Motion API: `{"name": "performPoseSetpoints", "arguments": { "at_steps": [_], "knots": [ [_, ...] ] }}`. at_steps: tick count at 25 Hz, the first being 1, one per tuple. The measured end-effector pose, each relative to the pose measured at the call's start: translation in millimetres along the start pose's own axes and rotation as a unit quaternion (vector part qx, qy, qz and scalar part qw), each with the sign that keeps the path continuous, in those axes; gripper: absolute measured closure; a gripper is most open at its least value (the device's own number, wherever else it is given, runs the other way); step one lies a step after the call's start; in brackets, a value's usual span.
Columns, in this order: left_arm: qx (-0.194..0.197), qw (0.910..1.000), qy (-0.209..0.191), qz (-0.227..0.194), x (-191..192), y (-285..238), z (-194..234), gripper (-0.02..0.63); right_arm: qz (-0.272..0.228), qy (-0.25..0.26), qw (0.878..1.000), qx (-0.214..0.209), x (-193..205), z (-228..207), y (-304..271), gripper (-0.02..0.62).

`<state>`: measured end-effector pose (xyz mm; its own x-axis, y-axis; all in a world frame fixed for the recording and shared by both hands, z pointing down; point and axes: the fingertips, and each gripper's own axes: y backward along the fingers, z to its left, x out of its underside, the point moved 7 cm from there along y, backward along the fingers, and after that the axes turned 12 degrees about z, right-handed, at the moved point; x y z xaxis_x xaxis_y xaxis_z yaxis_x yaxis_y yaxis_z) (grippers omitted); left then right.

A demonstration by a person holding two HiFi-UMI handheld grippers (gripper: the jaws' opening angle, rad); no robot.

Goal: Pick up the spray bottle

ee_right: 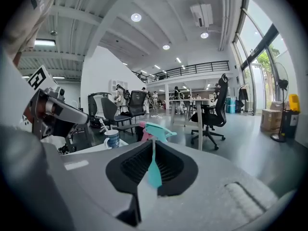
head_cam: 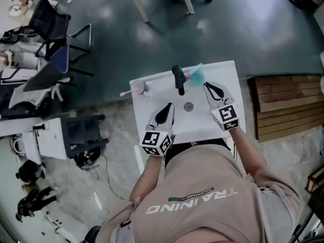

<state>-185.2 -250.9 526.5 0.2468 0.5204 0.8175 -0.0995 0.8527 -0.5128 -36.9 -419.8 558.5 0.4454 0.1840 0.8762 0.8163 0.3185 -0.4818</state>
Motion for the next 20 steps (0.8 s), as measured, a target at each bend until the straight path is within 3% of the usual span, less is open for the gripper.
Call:
{"name": "performPoseSetpoints", "arguments": {
  "at_steps": [4, 11, 20],
  "knots": [
    [-0.017, 0.9998, 0.003, 0.000, 1.5, 3.7, -0.6, 0.592, 0.019, -0.002, 1.000, -0.018, 1.6, -6.1, -21.7, 0.455],
    [-0.030, 0.9994, 0.018, 0.003, 7.3, 4.5, -2.2, 0.592, 0.037, 0.003, 0.999, 0.000, 4.2, -19.9, -53.8, 0.441],
    [-0.031, 0.9990, 0.032, 0.006, 6.2, -6.7, 0.5, 0.592, 0.047, 0.024, 0.998, -0.015, -0.4, -17.6, -77.0, 0.399]
  ]
}}
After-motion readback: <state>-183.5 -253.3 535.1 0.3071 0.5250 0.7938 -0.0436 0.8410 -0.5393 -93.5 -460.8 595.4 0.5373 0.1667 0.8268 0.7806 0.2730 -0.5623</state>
